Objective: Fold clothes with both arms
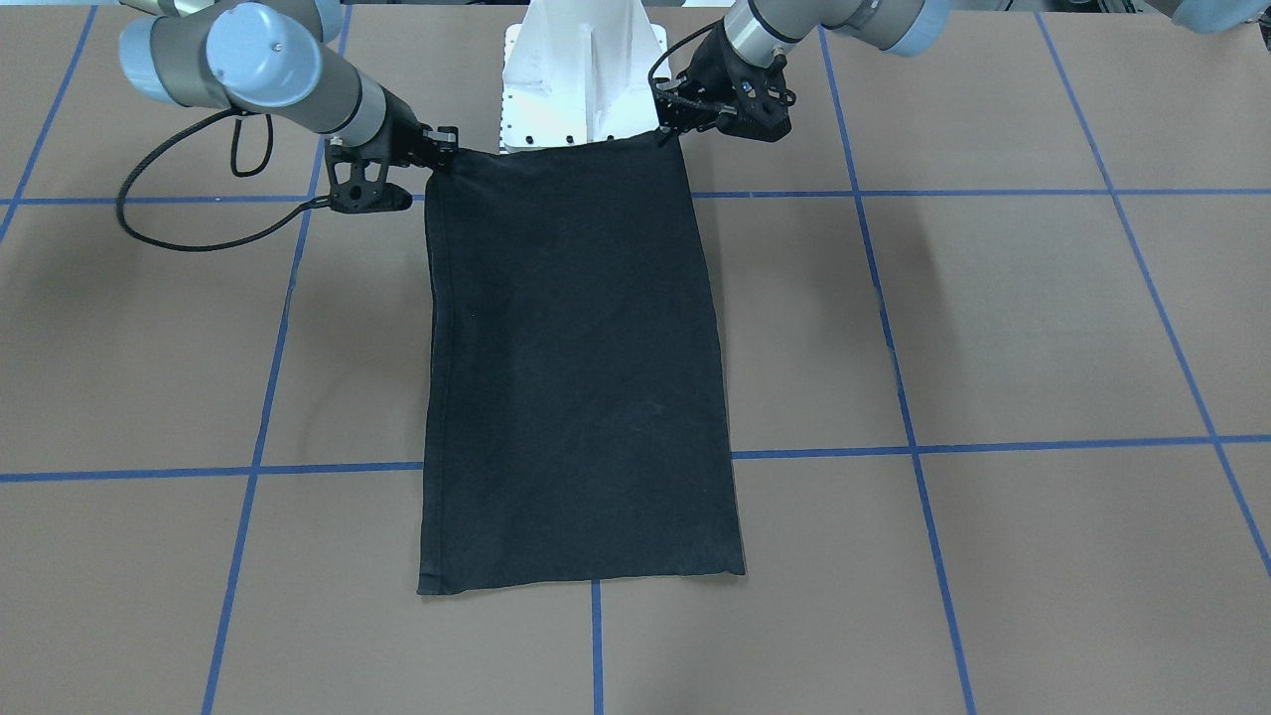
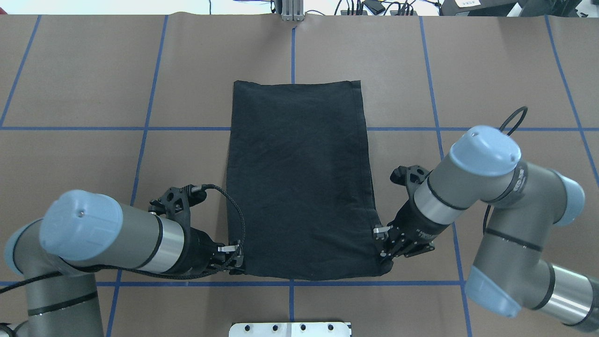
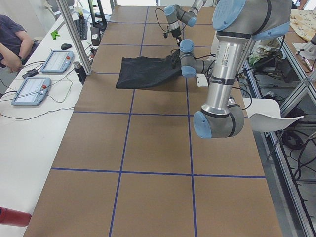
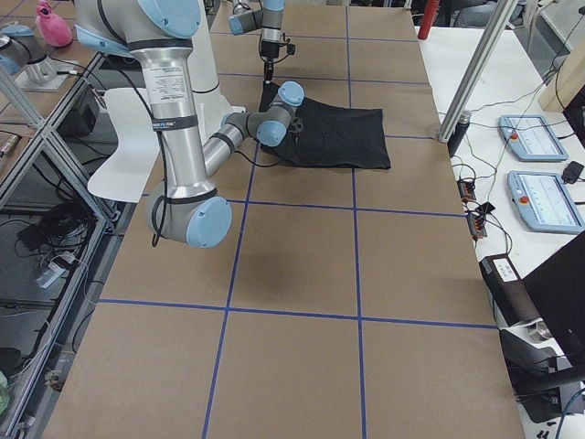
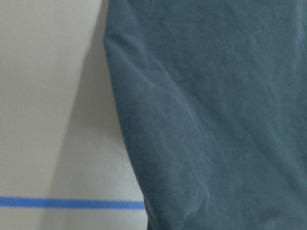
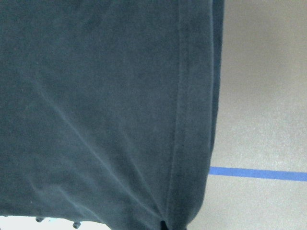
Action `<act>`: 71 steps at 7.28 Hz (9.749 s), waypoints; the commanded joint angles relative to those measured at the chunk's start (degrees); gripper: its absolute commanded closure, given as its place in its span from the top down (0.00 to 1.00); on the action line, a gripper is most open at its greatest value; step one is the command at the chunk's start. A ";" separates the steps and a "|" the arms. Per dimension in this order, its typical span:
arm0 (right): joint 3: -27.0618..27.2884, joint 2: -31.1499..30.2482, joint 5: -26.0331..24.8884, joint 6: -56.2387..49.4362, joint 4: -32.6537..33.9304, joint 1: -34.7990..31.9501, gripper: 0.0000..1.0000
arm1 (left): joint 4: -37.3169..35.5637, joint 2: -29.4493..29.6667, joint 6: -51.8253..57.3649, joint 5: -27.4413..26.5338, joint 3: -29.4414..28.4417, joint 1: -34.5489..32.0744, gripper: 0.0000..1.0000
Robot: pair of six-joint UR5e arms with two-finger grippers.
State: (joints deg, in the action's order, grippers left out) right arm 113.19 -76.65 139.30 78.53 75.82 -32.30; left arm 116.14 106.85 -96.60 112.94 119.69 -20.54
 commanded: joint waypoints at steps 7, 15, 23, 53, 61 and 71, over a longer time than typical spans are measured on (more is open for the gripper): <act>-14.10 16.76 4.50 -0.40 0.12 -19.27 0.00 | 0.84 20.84 9.66 8.08 -25.43 -24.43 0.00; -46.10 35.33 -0.15 -8.75 -0.14 -23.51 0.00 | 15.70 28.41 14.25 7.82 -51.93 -29.99 0.00; -49.03 36.05 -3.42 -8.75 -0.14 -22.89 0.77 | 15.53 34.56 13.90 4.39 -58.95 -29.99 0.60; -28.39 -10.52 -6.58 -82.93 6.89 -54.79 1.00 | 12.12 -22.02 82.95 12.39 -28.02 -57.76 1.00; -28.38 -11.94 -6.41 -82.05 8.72 -55.50 1.00 | -26.13 -21.50 107.85 16.48 -21.16 -65.59 1.00; -8.09 -16.68 -4.56 -81.88 25.78 -55.41 1.00 | -25.70 -21.95 106.11 19.25 -20.56 -65.85 1.00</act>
State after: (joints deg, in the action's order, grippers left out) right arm 101.67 -92.48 134.77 -3.44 98.66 -87.78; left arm 90.44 84.87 10.38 132.42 98.31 -86.38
